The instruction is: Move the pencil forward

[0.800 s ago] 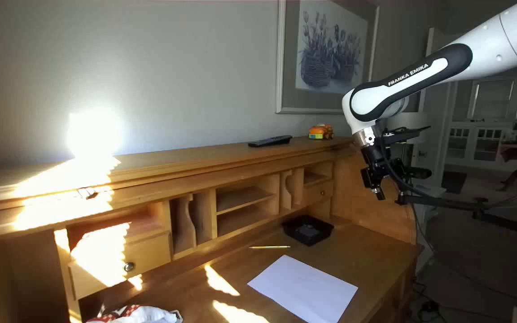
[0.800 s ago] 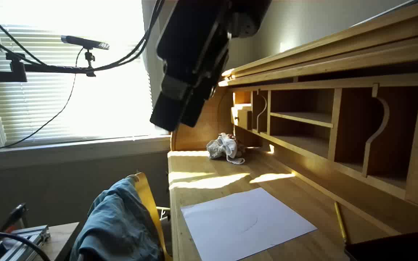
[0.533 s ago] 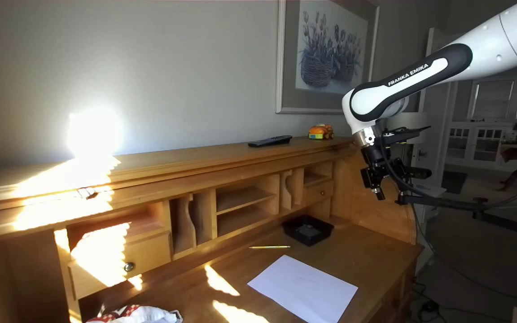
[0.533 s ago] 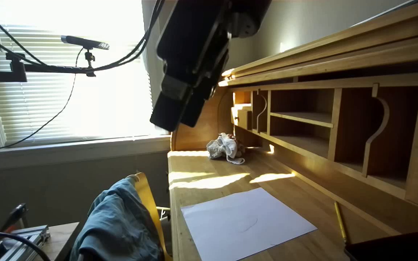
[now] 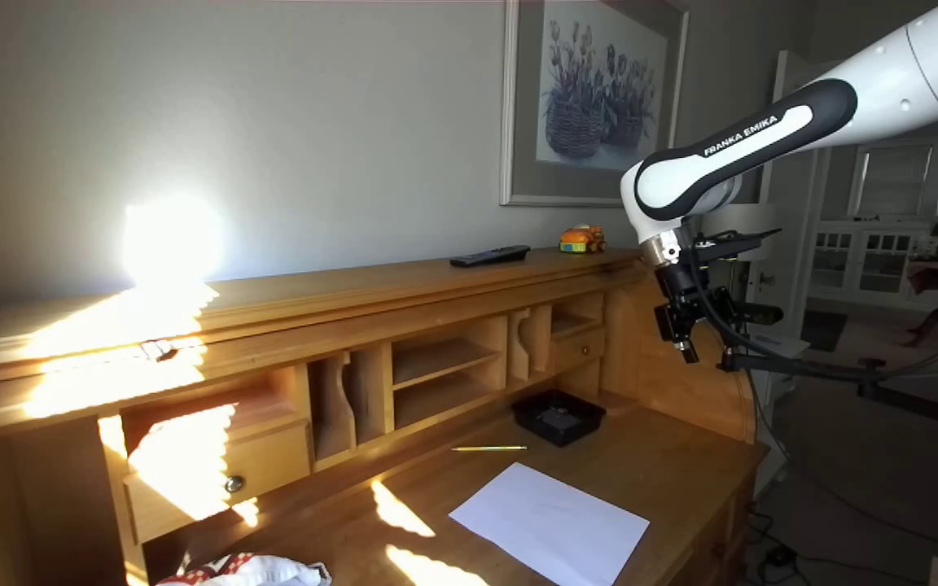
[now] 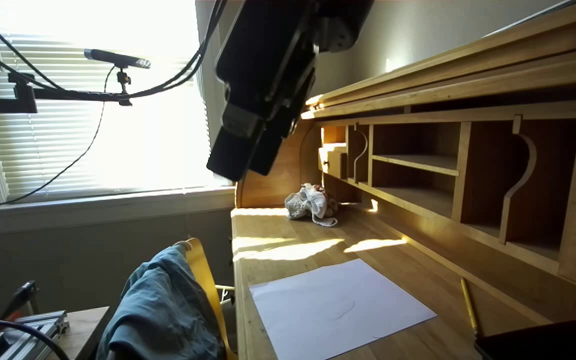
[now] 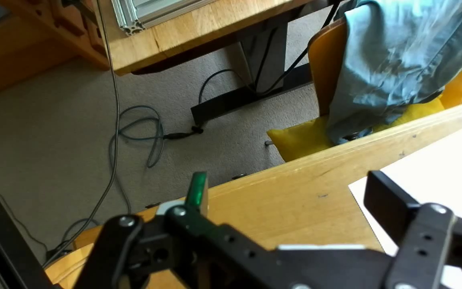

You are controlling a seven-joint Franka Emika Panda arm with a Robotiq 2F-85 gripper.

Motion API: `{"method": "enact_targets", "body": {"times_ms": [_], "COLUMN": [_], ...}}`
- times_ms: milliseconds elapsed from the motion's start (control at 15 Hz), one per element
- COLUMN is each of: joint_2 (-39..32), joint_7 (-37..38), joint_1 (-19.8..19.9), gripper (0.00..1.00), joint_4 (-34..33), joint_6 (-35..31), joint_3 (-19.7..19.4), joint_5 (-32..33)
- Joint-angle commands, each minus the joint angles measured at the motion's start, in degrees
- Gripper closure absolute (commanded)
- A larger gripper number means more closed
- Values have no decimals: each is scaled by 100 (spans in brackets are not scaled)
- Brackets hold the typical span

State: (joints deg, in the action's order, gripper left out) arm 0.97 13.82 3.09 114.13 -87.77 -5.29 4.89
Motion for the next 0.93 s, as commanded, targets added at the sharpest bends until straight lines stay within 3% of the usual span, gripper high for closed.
{"method": "enact_targets", "body": {"times_ms": [0, 533, 867], "joint_2": [-4, -4, -142], "joint_7": [-4, -4, -583], "joint_1": [45, 45, -58], "gripper": [0, 0, 0], "joint_4": [-13, -13, 271], "joint_6": [15, 15, -1220], "joint_3": [43, 43, 185], "joint_5": [0, 0, -304]}}
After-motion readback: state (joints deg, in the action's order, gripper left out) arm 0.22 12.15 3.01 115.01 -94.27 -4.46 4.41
